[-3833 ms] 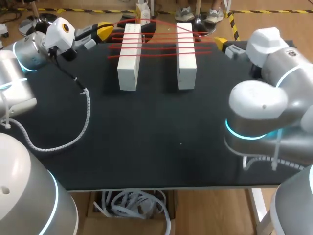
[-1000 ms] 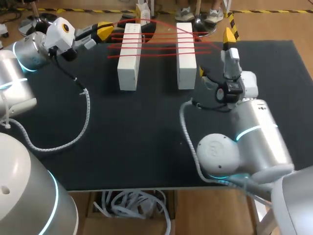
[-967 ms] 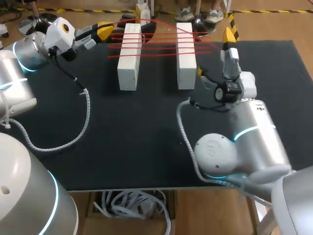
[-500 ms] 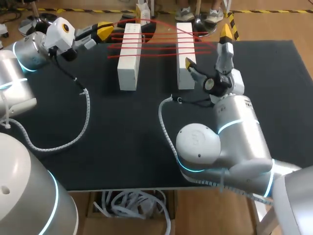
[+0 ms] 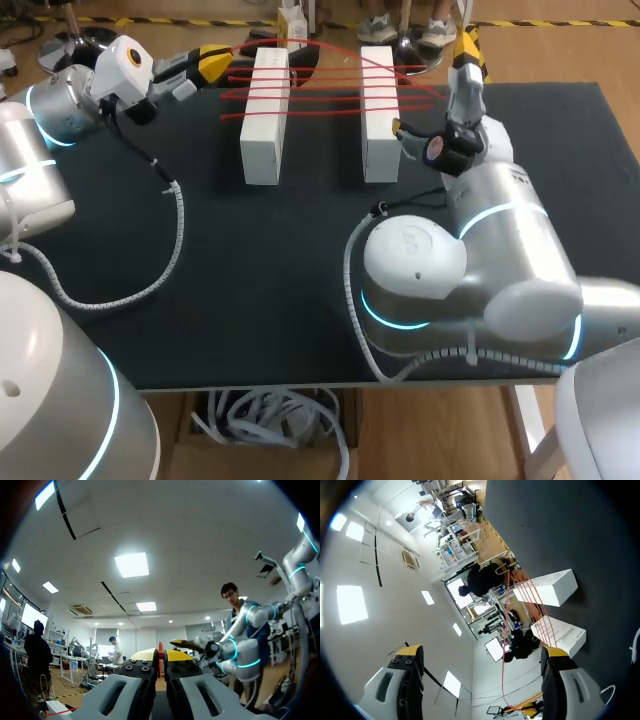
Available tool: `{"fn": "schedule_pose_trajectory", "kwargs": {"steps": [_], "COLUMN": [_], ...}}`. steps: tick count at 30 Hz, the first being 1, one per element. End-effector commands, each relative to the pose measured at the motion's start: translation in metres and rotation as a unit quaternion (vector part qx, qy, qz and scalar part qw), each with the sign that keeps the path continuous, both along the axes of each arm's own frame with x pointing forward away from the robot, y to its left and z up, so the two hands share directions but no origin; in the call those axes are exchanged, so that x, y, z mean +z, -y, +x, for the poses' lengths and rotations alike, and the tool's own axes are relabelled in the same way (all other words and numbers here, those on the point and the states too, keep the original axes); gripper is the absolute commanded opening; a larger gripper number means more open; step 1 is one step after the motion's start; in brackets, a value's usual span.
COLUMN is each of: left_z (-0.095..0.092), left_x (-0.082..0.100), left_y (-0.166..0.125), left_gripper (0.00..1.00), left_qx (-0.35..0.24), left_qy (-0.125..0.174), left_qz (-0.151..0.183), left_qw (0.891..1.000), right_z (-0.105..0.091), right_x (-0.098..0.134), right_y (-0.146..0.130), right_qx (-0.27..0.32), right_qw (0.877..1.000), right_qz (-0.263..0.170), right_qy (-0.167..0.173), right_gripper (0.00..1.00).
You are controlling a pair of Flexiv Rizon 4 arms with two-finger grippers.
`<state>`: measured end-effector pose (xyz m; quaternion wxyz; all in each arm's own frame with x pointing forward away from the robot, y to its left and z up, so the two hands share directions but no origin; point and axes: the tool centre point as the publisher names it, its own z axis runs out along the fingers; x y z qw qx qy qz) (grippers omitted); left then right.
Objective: Grab the tape and strap the tape.
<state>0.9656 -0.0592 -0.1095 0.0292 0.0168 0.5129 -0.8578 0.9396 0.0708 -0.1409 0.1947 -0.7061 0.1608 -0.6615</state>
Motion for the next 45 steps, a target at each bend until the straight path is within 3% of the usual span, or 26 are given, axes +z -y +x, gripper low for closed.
{"fn": "schedule_pose_trajectory", "kwargs": {"steps": [1,5,13,15,16,17,18,20,22,45], "left_z": [0.000,0.000,0.000,0.000,0.000,0.000,0.000,0.000,0.000,0.000], "left_x": [-0.001,-0.001,-0.001,-0.001,-0.001,-0.001,-0.001,-0.001,-0.001,-0.001], "left_y": [0.000,0.000,0.000,0.000,0.000,0.000,0.000,0.000,0.000,0.000], "left_gripper": [0.00,0.00,0.00,0.00,0.00,0.00,0.00,0.00,0.00,0.00], "left_qx": [0.000,0.000,0.000,0.000,0.000,0.000,0.000,0.000,0.000,0.000], "left_qy": [0.001,0.001,0.001,0.001,0.001,0.001,0.001,0.001,0.001,0.001], "left_qz": [-0.001,-0.001,-0.001,-0.001,-0.001,-0.001,-0.001,-0.001,-0.001,-0.001], "left_qw": [1.000,1.000,1.000,1.000,1.000,1.000,1.000,1.000,1.000,1.000], "right_z": [0.005,0.009,0.016,0.017,0.018,0.019,0.019,0.021,0.021,0.038], "right_x": [-0.001,-0.009,-0.015,-0.016,-0.017,-0.017,-0.018,-0.019,-0.019,-0.031], "right_y": [0.002,0.004,0.010,0.010,0.010,0.011,0.011,0.012,0.013,0.023], "right_qx": [-0.064,-0.067,-0.082,-0.083,-0.085,-0.087,-0.088,-0.092,-0.092,-0.098], "right_qw": [0.996,0.994,0.995,0.995,0.994,0.994,0.994,0.994,0.994,0.994], "right_qz": [-0.047,-0.081,-0.058,-0.053,-0.049,-0.046,-0.045,-0.039,-0.038,-0.036], "right_qy": [-0.034,-0.007,0.030,0.035,0.037,0.038,0.038,0.039,0.039,0.027], "right_gripper": [1.00,1.00,1.00,0.85,0.83,0.65,0.56,0.56,0.48,0.45]}}
